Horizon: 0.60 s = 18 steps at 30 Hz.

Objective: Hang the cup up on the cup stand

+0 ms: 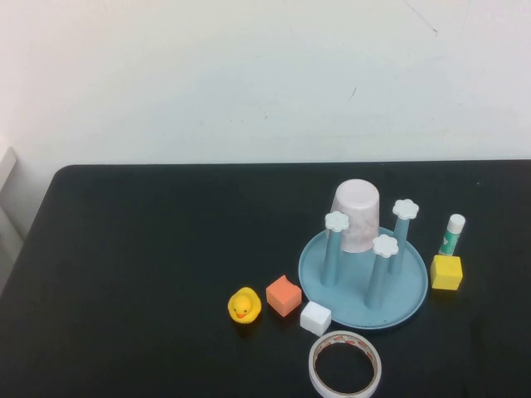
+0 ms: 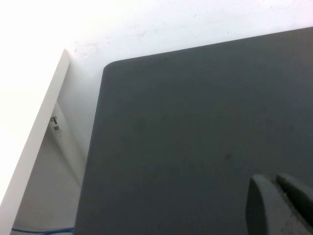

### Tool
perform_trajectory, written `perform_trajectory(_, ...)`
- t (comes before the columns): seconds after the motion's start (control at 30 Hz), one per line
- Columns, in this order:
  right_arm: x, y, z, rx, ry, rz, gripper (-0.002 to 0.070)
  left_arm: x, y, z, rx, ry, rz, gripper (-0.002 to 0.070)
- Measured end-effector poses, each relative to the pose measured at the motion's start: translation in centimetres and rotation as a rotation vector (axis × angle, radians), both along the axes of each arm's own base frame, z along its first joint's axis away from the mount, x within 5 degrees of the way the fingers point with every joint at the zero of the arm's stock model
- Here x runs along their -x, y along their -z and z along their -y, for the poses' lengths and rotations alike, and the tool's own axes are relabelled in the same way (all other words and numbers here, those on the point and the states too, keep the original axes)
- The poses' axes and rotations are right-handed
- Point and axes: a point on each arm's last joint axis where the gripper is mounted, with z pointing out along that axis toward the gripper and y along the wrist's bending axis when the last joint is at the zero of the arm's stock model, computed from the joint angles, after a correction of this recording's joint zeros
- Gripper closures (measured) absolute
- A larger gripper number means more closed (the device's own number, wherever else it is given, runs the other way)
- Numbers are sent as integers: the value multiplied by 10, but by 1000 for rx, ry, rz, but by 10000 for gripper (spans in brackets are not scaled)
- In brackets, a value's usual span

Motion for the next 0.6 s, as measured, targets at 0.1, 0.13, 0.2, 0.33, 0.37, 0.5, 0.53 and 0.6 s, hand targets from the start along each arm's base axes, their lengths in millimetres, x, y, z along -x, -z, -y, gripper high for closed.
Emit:
perform_trajectory(0.1,0,0,0,0,0,0,677,0,0,0,-4,1,0,676)
perform_trajectory(0.13,0,0,0,0,0,0,677,0,0,0,-4,1,0,676)
perform_trajectory(0.2,0,0,0,0,0,0,677,0,0,0,-5,1,1,676)
perform_trajectory(0.33,0,0,0,0,0,0,677,0,0,0,-5,1,1,676)
perform_trajectory(0.37,0,0,0,0,0,0,677,0,0,0,-5,1,1,676)
perform_trajectory(0.5,0,0,0,0,0,0,677,0,0,0,-7,2,1,676)
perform_trajectory(0.53,0,0,0,0,0,0,677,0,0,0,-7,2,1,676)
perform_trajectory(0.6,0,0,0,0,0,0,677,0,0,0,-7,2,1,676)
